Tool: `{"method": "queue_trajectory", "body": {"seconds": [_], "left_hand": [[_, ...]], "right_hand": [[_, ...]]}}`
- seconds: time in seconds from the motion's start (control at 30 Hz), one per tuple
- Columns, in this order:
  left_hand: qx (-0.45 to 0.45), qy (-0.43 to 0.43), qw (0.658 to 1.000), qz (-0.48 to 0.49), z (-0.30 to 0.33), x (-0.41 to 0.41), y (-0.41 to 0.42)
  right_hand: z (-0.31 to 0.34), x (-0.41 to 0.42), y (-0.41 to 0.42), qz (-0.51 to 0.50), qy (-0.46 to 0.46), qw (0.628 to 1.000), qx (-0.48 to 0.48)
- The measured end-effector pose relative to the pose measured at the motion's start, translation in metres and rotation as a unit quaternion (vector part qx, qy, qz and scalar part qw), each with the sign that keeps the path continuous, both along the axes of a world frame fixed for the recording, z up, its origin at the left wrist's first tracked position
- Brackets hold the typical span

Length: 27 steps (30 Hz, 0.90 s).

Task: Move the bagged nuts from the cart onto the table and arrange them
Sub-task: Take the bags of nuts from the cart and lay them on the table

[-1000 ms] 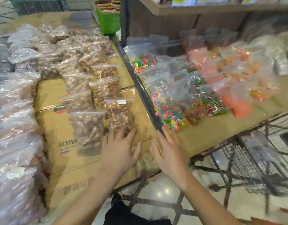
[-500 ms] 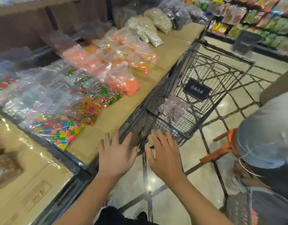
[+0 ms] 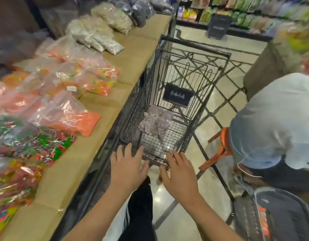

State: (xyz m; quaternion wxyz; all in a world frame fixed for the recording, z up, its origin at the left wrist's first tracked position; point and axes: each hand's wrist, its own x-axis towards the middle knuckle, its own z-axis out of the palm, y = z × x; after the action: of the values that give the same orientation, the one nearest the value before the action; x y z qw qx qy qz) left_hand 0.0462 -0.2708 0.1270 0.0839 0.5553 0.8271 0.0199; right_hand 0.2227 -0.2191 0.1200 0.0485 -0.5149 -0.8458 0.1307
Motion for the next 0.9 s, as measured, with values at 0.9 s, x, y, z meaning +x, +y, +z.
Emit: {"method": "queue_trajectory", "body": {"seconds": [0.9], "left_hand": [[-0.221, -0.194, 0.947, 0.132, -0.338, -0.120, 0.434]], "right_hand": [[-0.386, -0.137, 0.409, -0.481, 0.200, 0.702, -0.485]]}}
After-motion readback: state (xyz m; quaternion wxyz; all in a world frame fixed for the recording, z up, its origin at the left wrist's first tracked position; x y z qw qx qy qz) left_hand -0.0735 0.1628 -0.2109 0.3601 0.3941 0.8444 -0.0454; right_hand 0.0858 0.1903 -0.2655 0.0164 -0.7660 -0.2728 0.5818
